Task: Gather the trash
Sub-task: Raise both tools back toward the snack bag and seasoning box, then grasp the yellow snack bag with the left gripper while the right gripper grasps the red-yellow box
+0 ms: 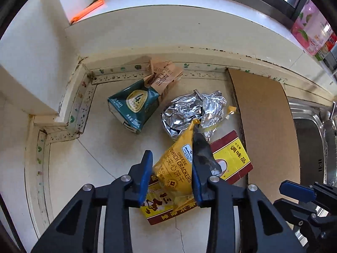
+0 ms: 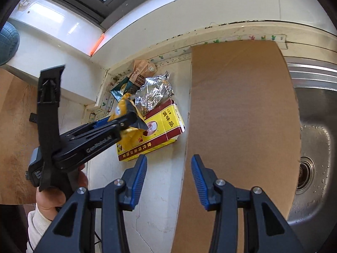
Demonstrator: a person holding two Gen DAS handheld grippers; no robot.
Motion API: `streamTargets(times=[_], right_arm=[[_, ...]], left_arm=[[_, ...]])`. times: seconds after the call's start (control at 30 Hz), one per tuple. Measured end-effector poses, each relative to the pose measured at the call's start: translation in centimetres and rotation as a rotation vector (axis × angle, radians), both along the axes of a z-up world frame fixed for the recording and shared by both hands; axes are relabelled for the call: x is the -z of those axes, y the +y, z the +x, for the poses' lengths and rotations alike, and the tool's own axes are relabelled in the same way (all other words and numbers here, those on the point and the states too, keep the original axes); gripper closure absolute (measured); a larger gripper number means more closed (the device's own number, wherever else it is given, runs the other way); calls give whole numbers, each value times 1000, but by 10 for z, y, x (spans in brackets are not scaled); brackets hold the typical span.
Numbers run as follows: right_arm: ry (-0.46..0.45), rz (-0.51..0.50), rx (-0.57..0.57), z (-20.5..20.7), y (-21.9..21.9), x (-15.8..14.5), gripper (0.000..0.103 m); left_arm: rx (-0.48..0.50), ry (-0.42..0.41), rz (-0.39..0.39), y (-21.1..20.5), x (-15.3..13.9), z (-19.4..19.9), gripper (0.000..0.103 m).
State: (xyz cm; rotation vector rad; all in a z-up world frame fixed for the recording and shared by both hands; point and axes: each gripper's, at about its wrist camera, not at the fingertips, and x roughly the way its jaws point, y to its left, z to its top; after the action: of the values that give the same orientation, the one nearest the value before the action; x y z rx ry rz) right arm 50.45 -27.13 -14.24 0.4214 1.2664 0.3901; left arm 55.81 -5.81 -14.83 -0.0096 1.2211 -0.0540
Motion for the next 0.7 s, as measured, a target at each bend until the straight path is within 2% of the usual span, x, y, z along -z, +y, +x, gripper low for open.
streamTargets(times=[0.13,0.27,0.4,0.57,0.7], right_arm=[[4,8,-18,10,8,2,59],[-26,9,-41,23,22,-3,59],[-63,-6,-74,43,40,-3,59],[-91,-55,-113,62,58,4,59],[-85,-81,-169,74,72,18,59]], left_arm=[[-49,-24,-21,18,-9,-21,78],[-87,-54,-36,30,-22,-45,79],[-145,-87,-12,43,-34,-70,80],[-191,-108,87,54,-42,-98,80],[-220,-112,196,59,-42,-117,80]])
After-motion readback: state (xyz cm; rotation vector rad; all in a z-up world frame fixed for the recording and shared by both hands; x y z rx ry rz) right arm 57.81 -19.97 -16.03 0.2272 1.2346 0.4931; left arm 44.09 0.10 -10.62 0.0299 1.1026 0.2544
